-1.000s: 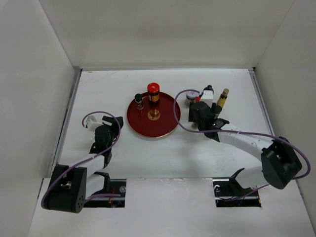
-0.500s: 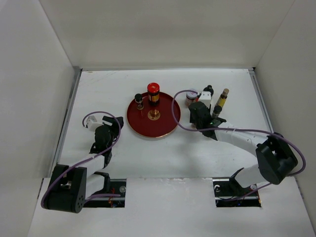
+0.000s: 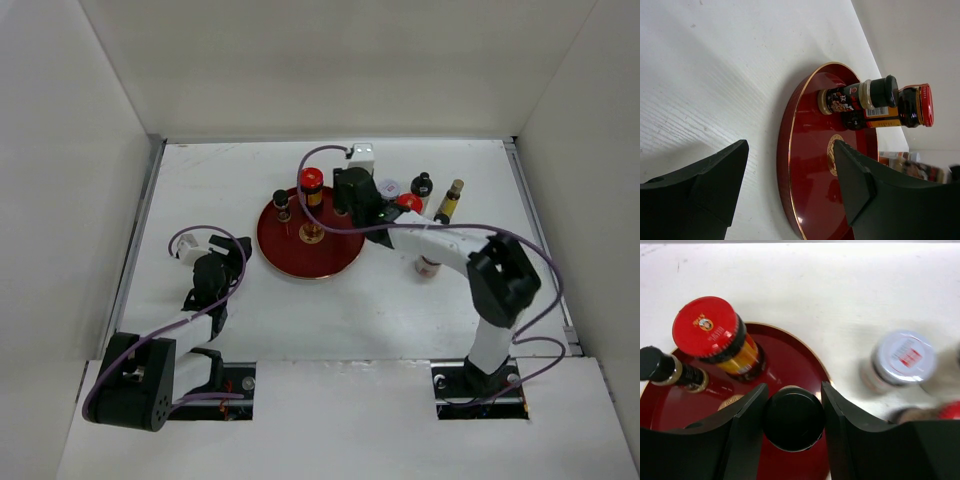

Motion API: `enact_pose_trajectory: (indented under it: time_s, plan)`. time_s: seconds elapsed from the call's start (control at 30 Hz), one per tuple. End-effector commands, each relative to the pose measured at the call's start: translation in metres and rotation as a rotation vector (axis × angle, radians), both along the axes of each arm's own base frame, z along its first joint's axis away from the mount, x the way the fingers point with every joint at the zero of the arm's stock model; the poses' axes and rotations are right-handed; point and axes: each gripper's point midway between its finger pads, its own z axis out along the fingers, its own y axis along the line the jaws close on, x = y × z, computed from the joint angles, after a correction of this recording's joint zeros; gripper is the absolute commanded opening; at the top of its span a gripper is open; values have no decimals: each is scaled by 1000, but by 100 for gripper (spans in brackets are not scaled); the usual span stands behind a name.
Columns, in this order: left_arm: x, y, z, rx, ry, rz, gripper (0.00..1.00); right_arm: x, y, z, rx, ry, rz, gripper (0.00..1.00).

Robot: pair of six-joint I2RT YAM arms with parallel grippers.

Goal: Organize the condiment bottles

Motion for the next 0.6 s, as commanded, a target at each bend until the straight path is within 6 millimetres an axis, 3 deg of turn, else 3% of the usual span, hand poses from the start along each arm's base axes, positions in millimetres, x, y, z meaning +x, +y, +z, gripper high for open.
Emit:
enact_pose_trajectory:
  time_s: [0.0, 0.17, 0.4, 0.47, 0.57]
  plan:
    - [7, 0, 22, 5, -75, 3, 67, 32, 30, 9, 13, -51, 58, 39]
    - [7, -1, 19, -2, -67, -4, 67, 62, 44, -9, 28, -31, 79, 39]
    - [9, -4, 17, -5, -59, -12, 67, 71, 43, -40, -7, 24, 71, 42]
    - [9, -3, 17, -3, -58, -10, 67, 70, 42, -47, -10, 37, 68, 47]
    - [9, -3, 17, -11, -58, -12, 67, 69, 46, -48, -4, 36, 74, 63]
